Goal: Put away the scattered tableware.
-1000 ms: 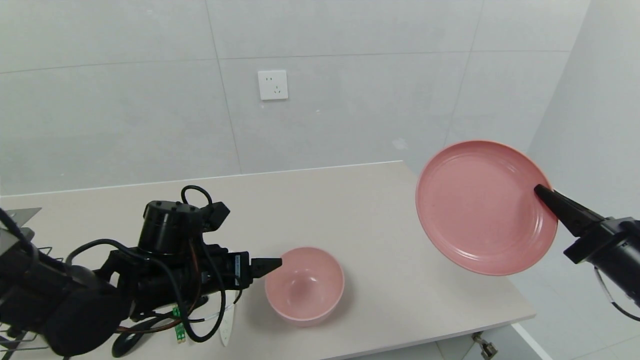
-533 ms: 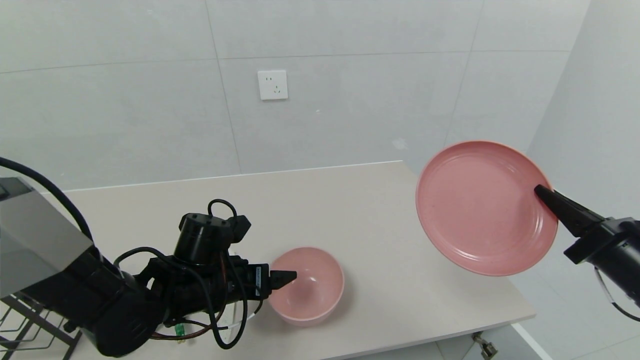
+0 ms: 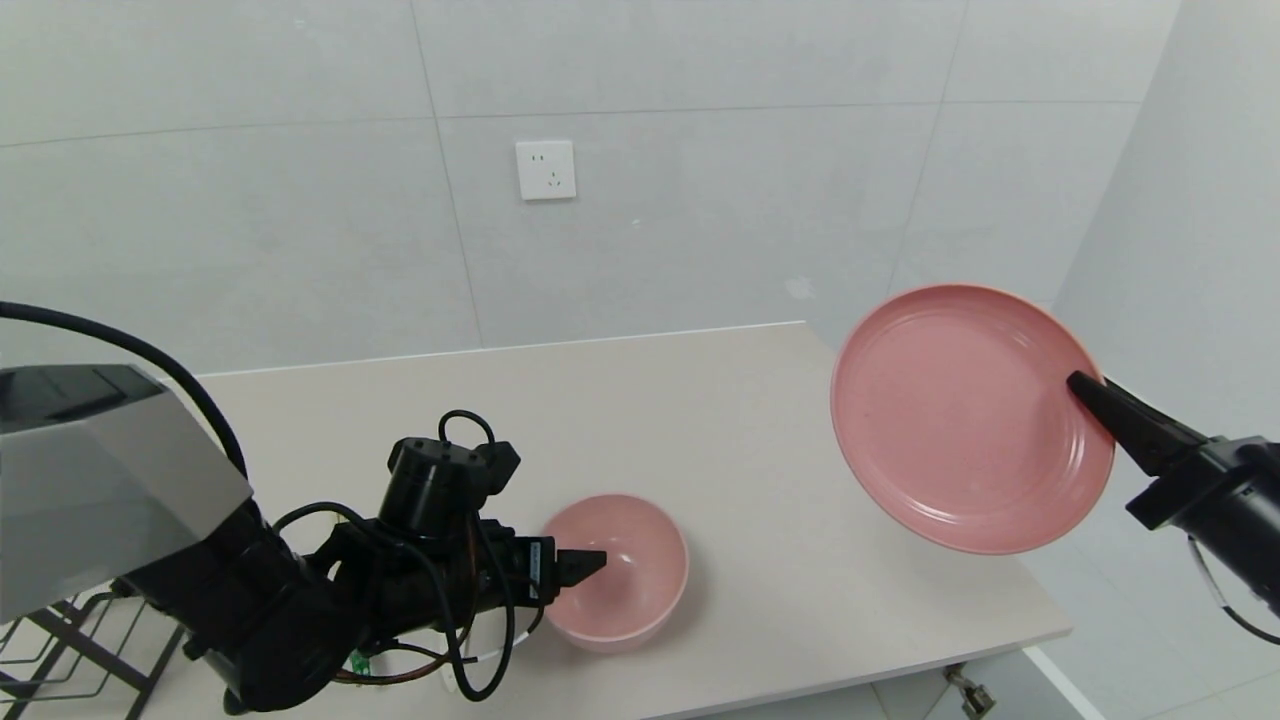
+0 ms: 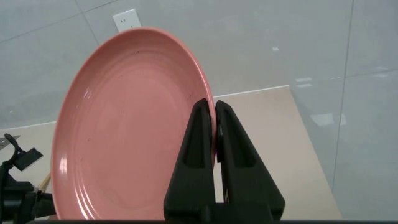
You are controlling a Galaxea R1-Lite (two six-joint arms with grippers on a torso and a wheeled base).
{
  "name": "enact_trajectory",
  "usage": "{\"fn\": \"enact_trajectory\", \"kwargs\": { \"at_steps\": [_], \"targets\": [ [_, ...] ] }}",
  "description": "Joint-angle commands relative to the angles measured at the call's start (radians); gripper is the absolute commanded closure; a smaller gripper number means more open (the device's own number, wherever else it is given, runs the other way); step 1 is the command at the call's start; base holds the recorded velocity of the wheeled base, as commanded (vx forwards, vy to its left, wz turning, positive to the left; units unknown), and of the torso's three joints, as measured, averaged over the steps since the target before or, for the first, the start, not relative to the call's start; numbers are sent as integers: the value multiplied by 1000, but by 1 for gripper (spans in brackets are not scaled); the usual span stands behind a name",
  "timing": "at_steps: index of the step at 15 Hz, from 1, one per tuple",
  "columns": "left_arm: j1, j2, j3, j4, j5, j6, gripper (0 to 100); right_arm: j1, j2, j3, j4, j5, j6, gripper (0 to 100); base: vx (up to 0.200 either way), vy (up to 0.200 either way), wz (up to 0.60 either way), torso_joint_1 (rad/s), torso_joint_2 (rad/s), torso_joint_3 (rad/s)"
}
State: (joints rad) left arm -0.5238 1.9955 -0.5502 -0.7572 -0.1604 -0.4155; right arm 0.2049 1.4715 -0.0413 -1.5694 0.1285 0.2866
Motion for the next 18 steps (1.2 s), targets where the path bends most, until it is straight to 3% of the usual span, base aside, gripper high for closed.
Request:
{"fn": "enact_trajectory", "kwargs": {
  "at_steps": [1, 2, 3, 7, 11, 12, 15, 18],
  "targets": [
    [-13, 54, -5, -28, 1, 0, 0, 1, 1, 0, -1, 0, 0, 100, 0, 0, 0, 0, 0, 0],
    [-21, 74, -5, -39, 12, -5, 0, 1, 1, 0, -1, 0, -1, 100, 0, 0, 0, 0, 0, 0],
    [-30, 91, -7, -44, 22, -16, 100, 1, 1, 0, -1, 0, -1, 100, 0, 0, 0, 0, 0, 0],
    [-31, 75, -23, -47, 30, -16, 100, 1, 3, 0, -1, 0, -1, 100, 0, 0, 0, 0, 0, 0],
    [-15, -90, -30, -44, 42, -16, 100, 4, 6, 0, -1, 0, -1, 100, 0, 0, 0, 0, 0, 0],
    [-13, -138, -27, -45, 70, -8, 100, 5, 9, 0, -1, 0, -1, 100, 0, 0, 0, 0, 0, 0],
    [-5, -245, -20, -47, 99, 52, 100, 7, 10, -2, -1, 0, -3, 100, 0, 0, 0, 0, 0, 0],
    [47, -417, -2, -48, 98, 182, 100, 7, 9, -12, -1, 0, -1, 100, 0, 0, 0, 0, 0, 0]
  ]
}}
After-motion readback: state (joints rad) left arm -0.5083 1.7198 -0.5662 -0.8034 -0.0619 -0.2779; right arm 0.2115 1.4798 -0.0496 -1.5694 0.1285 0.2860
